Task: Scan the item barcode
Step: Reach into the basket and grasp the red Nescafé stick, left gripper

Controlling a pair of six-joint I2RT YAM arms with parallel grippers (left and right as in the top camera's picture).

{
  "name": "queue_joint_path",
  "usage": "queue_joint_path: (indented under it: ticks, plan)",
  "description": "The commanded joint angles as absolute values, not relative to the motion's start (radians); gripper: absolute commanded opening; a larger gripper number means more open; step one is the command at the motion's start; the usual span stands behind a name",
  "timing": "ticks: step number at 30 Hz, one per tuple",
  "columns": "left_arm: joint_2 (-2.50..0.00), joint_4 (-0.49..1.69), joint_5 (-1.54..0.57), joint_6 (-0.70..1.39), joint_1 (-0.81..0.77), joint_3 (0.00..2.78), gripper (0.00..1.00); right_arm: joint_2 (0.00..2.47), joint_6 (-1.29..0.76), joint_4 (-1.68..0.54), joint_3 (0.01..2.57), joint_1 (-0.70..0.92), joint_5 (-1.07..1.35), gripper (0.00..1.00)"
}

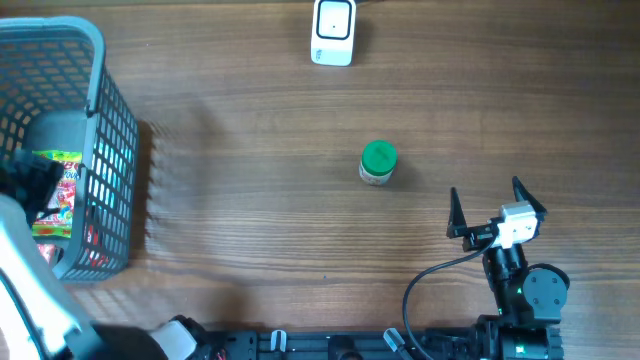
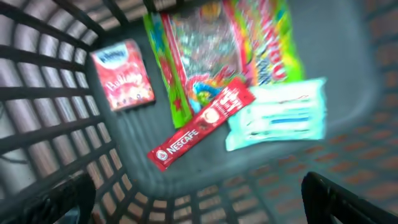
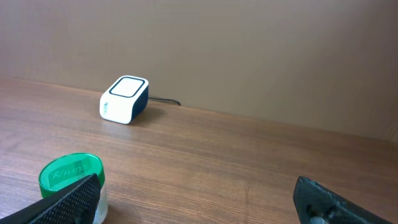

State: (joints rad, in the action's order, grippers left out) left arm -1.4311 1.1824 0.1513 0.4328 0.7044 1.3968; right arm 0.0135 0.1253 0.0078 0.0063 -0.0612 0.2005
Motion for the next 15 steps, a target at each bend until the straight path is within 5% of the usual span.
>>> queue_joint_path:
  ticks: [1,15]
  plan:
    - [-1.527,1.147,0.142,0.302,0.712,1.333,0.98,0.007,0.131,0.013,0.005,-0.056,0.186,0.99]
    - [-1.554,0.760,0.142,0.239,0.712,1.000,0.99,0.007,0.131,0.013,0.005,-0.056,0.187,1.00]
